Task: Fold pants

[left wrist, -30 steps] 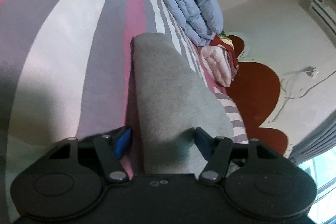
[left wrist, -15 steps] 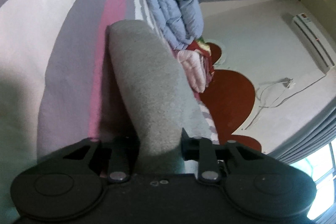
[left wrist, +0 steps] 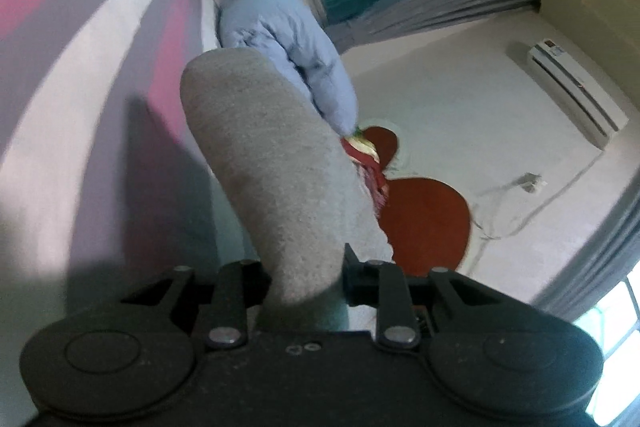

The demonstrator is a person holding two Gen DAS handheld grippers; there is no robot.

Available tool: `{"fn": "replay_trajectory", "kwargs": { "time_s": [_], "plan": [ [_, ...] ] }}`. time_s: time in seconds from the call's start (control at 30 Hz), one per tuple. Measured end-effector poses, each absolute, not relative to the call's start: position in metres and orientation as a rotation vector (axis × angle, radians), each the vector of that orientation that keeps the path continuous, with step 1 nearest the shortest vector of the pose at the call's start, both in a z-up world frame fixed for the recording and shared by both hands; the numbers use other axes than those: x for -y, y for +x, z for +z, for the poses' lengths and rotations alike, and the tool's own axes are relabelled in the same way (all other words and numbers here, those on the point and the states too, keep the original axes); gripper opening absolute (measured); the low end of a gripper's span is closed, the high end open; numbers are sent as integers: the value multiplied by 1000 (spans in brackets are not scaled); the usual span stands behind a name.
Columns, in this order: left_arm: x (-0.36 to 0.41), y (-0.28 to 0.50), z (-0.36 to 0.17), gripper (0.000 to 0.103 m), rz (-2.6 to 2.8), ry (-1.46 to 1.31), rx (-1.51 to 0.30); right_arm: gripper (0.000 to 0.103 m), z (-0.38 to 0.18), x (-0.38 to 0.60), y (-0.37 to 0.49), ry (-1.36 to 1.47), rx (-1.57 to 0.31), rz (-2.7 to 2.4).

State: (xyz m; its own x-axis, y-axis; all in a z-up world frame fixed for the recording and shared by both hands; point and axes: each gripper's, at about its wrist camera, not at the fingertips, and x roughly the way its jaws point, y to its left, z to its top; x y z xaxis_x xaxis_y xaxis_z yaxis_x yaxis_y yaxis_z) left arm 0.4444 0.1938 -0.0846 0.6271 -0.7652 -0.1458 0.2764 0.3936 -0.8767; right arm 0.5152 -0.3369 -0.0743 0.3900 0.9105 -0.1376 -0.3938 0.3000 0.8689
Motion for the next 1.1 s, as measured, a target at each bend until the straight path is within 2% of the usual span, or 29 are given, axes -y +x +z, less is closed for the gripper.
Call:
{"fn": "replay_trajectory", "kwargs": {
  "time_s": [0.17,0.23,0.33,0.4,0.47,0.57,0.63,0.7,0.87,1.1],
  "plan": [
    [-201,491,-113,18,-626,-914,-679,44,-102,314,570,852,-785,901],
    [-202,503,-135,31,-547,-898,-738,44,-124,315,583,835,-824,853],
    [-212,500,-156,36,-600,-1003,-689,59,-150,320,590,894,-830,860],
    [-214,494,-153,40,-608,-989,-685,61,-153,325,590,921,-834,876],
    [-218,482,-143,43,-564,-929,-691,69,-152,336,591,964,-843,876],
    [-228,446,-129,56,-516,-811,-698,76,-149,369,571,1013,-808,855],
    [-234,412,-119,84,-478,-707,-677,79,-145,394,547,984,-786,831],
    [-232,374,-111,96,-421,-605,-658,88,-142,417,518,984,-759,816],
    [-225,283,-102,97,-286,-449,-619,103,-125,455,436,936,-721,750],
    [-202,184,-85,97,61,-288,-500,103,-101,442,309,622,-635,481]
  ]
}}
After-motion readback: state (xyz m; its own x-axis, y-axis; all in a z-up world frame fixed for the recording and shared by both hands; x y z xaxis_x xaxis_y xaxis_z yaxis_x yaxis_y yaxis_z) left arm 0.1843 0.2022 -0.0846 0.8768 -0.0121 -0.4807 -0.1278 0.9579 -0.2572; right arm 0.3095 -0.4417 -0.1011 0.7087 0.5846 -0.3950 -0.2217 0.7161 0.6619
